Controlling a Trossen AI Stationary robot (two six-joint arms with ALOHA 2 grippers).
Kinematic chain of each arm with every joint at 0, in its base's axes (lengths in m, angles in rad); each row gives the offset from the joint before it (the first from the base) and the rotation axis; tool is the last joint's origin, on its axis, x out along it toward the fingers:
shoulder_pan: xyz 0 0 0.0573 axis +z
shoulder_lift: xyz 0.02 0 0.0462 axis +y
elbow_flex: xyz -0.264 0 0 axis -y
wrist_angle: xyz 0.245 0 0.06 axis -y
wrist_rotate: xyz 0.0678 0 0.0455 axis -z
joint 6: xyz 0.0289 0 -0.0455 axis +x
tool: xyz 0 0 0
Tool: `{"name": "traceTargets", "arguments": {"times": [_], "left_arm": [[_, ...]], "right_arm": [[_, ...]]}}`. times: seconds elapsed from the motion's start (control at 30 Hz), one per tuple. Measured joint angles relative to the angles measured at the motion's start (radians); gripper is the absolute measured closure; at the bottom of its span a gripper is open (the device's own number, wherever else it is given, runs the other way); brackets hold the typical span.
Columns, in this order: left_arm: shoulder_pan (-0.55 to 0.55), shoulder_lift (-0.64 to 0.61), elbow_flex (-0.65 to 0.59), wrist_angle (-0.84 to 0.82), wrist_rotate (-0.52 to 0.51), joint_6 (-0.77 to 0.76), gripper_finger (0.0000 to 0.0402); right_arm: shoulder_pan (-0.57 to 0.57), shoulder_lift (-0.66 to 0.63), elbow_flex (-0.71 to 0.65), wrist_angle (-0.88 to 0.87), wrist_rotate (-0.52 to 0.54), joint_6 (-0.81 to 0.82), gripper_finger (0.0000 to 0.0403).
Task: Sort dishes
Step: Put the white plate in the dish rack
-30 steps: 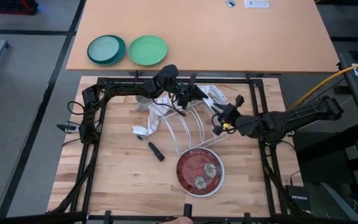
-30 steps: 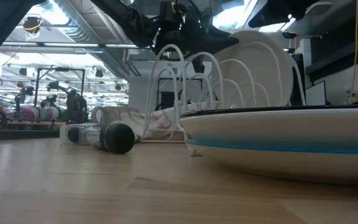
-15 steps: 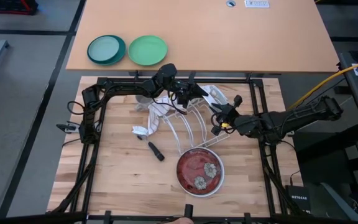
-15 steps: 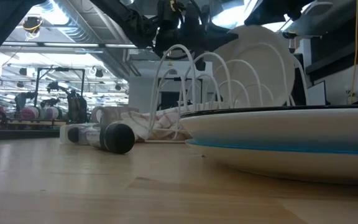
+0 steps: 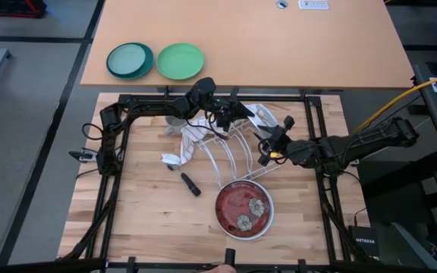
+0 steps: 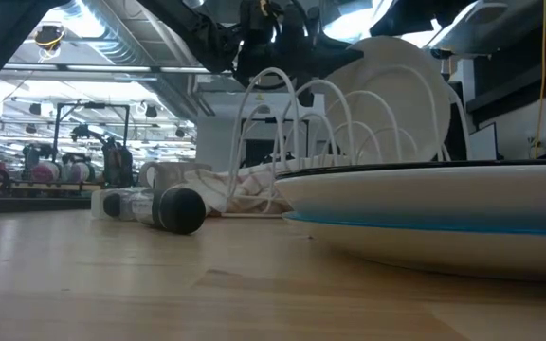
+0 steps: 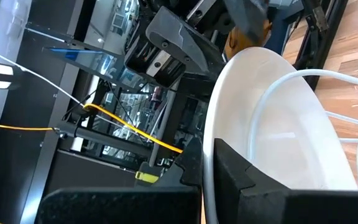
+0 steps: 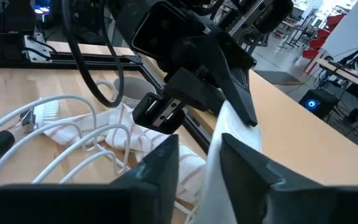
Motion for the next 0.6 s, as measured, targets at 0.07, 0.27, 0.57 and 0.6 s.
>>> {"name": "traceTargets", "arguments": {"times": [0.07, 0.27, 0.57, 0.6], "left_arm": [[0.0, 0.0, 0.0, 0.0, -0.006, -0.002, 0.04], [0.001, 0.0, 0.003, 0.006, -0.029, -0.022, 0.04], [0.0, -0.003, 0.004, 0.011, -0.046, -0.039, 0.04], [0.0, -0.003, 0.004, 0.011, -0.047, -0.043, 0.04]], "right_arm": [[0.0, 0.001, 0.0, 0.0, 0.004, -0.004, 0.0246], [0.0, 0.001, 0.0, -0.001, 0.041, -0.106, 0.0203], [0.0, 0.002, -0.001, -0.005, 0.158, -0.157, 0.0228], [0.0, 0.002, -0.001, -0.006, 0.165, -0.157, 0.0234]]}}
